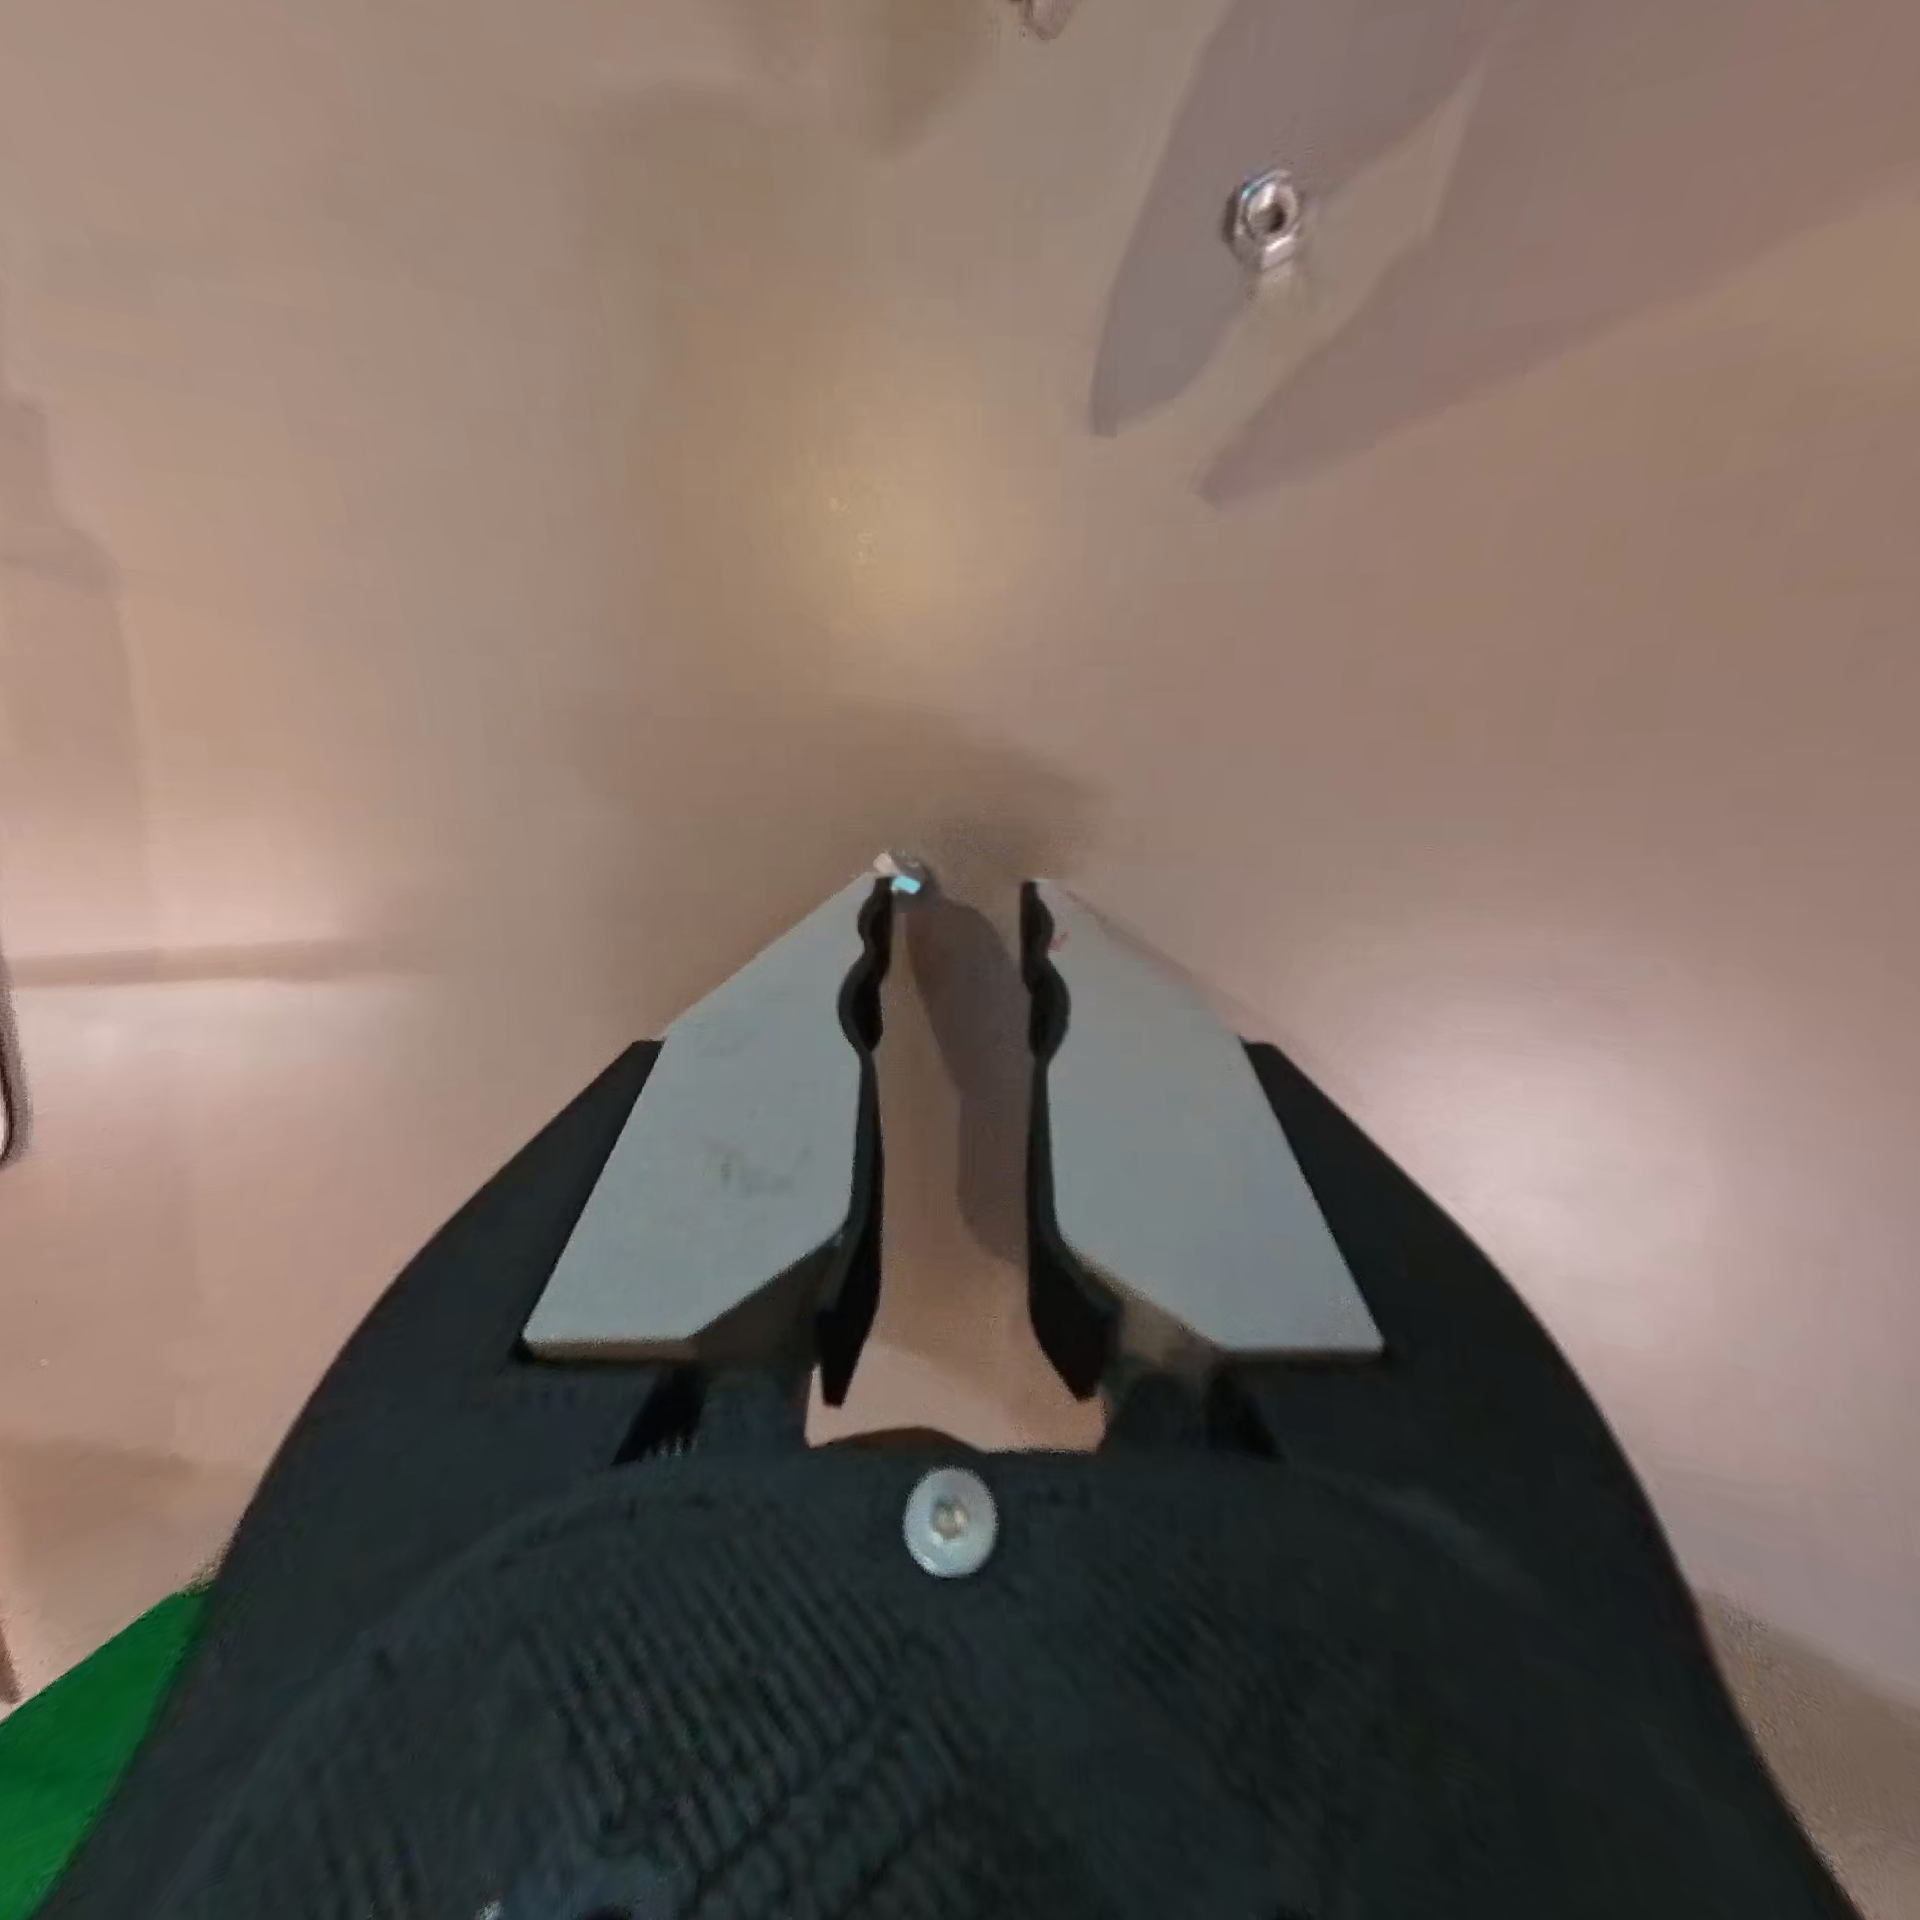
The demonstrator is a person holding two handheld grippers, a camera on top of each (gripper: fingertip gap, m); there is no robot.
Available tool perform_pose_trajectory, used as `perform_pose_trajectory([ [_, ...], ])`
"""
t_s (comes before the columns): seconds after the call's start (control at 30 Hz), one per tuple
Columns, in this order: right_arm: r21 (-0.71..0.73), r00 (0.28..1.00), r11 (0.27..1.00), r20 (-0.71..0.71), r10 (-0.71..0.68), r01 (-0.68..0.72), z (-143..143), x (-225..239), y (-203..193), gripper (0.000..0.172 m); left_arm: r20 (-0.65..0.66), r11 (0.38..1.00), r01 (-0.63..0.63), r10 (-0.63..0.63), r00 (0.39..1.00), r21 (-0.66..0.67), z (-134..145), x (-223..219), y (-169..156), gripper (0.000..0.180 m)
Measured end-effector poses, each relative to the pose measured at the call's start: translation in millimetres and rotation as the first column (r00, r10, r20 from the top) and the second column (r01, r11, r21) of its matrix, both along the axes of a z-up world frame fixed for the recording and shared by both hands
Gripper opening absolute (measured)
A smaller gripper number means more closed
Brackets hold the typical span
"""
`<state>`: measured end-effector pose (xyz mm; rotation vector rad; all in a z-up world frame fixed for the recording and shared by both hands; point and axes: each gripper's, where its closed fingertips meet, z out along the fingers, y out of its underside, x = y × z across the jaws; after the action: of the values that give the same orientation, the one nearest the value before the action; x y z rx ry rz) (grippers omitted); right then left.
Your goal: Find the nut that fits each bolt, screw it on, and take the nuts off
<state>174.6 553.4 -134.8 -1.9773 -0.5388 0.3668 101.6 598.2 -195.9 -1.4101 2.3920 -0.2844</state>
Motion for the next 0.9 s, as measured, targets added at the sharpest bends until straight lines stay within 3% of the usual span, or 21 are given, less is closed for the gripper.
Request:
perform_pose_trajectory([
  [0.17,0.003,1.000,1.000,-0.004,-0.002,0.002,2,0,-1,0.014,-0.045,0.992,-0.115,0.113,0.993,-0.044,13,-18,15,0.036],
  [0.3,0.002,0.999,1.000,-0.042,0.003,-0.003,7,-2,-2,0.014,0.010,0.977,-0.207,0.208,0.978,-0.055,8,-18,23,0.029],
  [0.37,0.009,0.999,1.000,-0.038,0.002,-0.001,8,-2,-2,0.014,0.024,0.952,-0.273,0.279,0.960,-0.137,4,-12,20,0.031],
  [0.47,0.006,0.999,1.000,-0.035,-0.006,0.007,7,0,-2,0.014,0.015,0.827,-0.371,0.416,0.909,-0.421,12,3,2,0.035],
  [0.57,0.004,0.999,1.000,-0.047,-0.007,0.007,8,0,-2,0.014,0.020,0.712,-0.434,0.532,0.846,-0.552,22,12,7,0.041],
  [0.7,0.022,0.999,1.000,-0.035,0.000,0.001,12,-3,-4,0.014,0.033,0.707,-0.531,0.614,0.788,-0.466,11,12,25,0.041],
  [0.9,0.034,1.000,0.999,-0.024,0.009,-0.009,15,-6,-6,0.014,0.049,0.755,-0.558,0.608,0.792,-0.346,-5,20,23,0.040],
])
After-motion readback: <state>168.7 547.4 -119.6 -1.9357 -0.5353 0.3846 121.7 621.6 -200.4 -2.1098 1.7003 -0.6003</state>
